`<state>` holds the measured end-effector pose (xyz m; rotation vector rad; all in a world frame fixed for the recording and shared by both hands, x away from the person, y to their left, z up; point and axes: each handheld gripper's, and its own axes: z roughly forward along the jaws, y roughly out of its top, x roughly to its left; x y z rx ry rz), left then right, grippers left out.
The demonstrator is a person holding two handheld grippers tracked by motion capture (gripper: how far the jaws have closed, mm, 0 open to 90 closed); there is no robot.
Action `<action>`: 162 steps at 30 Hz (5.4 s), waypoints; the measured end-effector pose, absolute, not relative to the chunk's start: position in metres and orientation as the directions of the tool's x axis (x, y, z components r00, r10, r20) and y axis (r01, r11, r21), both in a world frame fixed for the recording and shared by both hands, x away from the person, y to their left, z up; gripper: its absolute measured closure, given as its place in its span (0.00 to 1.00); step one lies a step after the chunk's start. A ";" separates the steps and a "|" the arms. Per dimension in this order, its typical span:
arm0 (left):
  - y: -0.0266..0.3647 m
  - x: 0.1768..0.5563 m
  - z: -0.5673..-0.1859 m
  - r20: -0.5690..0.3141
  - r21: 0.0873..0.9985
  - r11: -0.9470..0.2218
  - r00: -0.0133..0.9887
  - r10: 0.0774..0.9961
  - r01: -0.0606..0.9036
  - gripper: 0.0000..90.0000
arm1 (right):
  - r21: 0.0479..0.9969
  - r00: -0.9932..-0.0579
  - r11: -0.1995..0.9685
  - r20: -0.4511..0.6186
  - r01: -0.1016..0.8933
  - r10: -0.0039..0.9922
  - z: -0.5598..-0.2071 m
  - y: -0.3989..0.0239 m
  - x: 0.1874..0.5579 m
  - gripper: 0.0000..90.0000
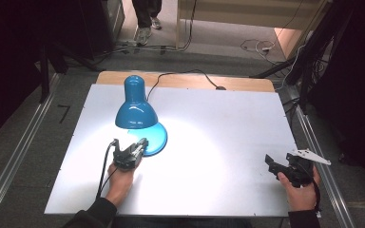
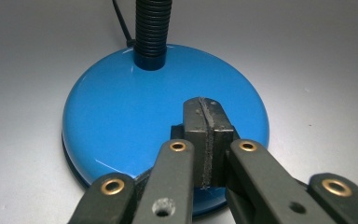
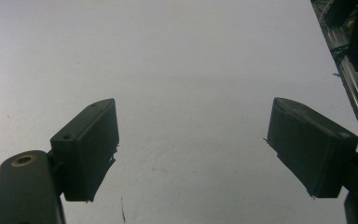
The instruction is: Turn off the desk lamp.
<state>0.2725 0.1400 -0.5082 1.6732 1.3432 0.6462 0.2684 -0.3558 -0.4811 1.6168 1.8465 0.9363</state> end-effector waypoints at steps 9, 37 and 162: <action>0.140 0.275 -0.510 -0.120 0.861 -0.041 0.282 0.952 0.507 1.00 | 0.770 -0.164 0.057 0.062 0.635 0.984 -0.481 -0.356 0.268 0.17; 0.138 0.277 -0.508 -0.107 0.855 -0.058 0.284 0.953 0.515 1.00 | 0.770 -0.169 0.066 0.055 0.634 0.984 -0.481 -0.354 0.269 0.17; 0.212 0.245 -0.488 -0.157 0.885 0.076 0.140 0.978 0.460 0.35 | 0.772 -0.148 0.056 0.051 0.633 0.988 -0.482 -0.359 0.267 0.18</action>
